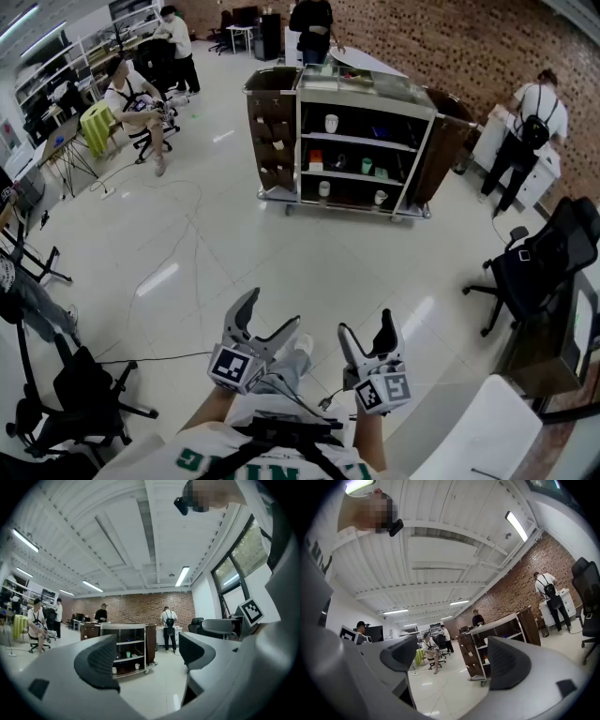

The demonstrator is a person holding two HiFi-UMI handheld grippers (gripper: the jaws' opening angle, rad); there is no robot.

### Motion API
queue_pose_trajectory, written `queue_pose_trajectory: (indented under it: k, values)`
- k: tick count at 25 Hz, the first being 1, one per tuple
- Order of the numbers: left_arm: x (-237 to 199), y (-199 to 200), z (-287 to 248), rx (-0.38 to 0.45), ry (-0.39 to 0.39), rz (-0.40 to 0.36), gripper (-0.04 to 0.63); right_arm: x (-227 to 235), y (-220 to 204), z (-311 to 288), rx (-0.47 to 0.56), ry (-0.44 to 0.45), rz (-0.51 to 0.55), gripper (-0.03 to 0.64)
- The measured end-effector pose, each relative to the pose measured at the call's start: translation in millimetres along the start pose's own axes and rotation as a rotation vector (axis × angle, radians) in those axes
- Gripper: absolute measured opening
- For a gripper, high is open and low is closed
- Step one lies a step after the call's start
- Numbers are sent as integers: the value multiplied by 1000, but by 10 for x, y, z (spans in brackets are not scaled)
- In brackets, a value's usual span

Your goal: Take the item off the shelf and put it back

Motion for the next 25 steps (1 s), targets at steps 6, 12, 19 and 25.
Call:
queue_pose_trajectory:
  k: [6,12,19,25]
  values:
    - [-161,-43,-809,0,-52,80,402,469,35,-511,-4,-34,25,480]
    - [-585,118,-1672,55,-53,99,402,796,242,-1402,-22,-1,90,480]
    - [-1209,104,-2384,67,5,88,402,928,205,-2361,-83,83,137,480]
    - [-1522,-89,-2839,60,19,43,402,1341,266,-2638,-99,35,136,480]
Point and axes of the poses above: the fingertips, and each gripper's own axes: z backward along the fingers, x to its right, y out of its top, the point moved 2 cm from there along z, backward along the fingers
